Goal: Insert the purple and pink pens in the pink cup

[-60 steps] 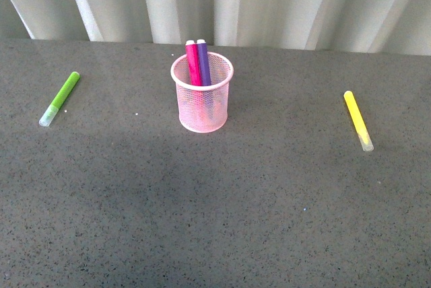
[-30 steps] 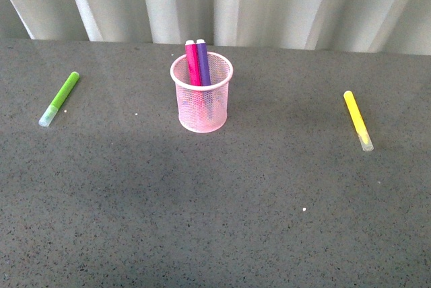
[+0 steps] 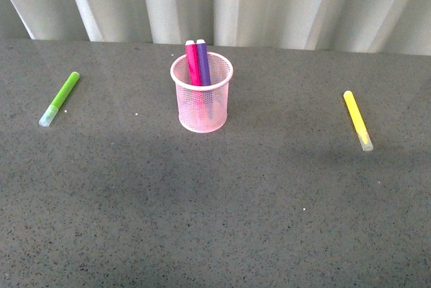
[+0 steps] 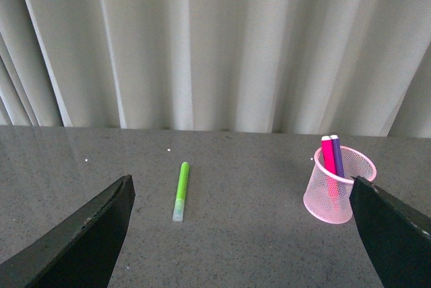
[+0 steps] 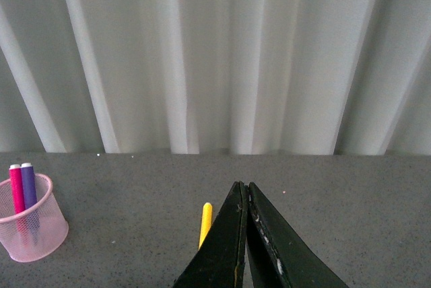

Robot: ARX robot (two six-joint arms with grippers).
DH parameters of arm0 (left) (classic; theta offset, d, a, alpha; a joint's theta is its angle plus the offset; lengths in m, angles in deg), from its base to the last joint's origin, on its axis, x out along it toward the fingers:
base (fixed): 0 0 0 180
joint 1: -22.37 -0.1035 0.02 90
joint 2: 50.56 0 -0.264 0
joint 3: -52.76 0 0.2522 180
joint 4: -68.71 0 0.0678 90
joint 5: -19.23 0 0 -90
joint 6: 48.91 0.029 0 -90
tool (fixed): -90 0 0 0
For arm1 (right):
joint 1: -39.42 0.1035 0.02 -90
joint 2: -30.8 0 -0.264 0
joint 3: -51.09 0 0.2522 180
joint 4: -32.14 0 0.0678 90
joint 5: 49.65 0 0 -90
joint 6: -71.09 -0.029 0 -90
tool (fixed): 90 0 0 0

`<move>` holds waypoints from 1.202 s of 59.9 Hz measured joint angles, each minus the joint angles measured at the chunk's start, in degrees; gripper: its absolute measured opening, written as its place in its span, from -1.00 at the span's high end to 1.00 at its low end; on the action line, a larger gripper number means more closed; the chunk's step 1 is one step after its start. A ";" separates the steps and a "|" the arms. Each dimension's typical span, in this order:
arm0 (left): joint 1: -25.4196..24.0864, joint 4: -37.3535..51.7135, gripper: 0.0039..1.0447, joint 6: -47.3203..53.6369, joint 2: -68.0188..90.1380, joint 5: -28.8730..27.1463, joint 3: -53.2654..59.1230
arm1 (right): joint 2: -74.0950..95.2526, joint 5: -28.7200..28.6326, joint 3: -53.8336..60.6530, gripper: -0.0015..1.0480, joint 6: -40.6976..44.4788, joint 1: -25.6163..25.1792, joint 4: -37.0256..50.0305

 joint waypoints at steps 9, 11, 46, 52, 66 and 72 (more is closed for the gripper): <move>0.00 0.00 -0.88 0.00 0.00 -0.02 0.00 | -4.46 0.00 1.44 0.93 0.00 0.00 -2.91; 0.00 0.00 -0.88 0.00 0.00 0.00 0.00 | -5.20 0.00 1.64 0.93 0.00 0.02 -3.43; 0.00 0.00 -0.88 0.00 0.00 0.00 0.00 | -17.22 0.15 3.32 0.93 0.02 0.04 -12.02; 0.00 0.00 -0.88 0.00 0.00 0.00 0.00 | -18.95 0.15 3.32 0.93 0.02 0.04 -13.73; 0.00 0.00 -0.88 0.00 0.00 0.00 0.00 | -22.23 0.17 3.32 0.93 0.02 0.04 -16.98; 0.00 0.00 -0.88 0.00 0.02 -0.02 0.00 | -31.23 0.24 3.32 0.93 0.00 0.04 -26.84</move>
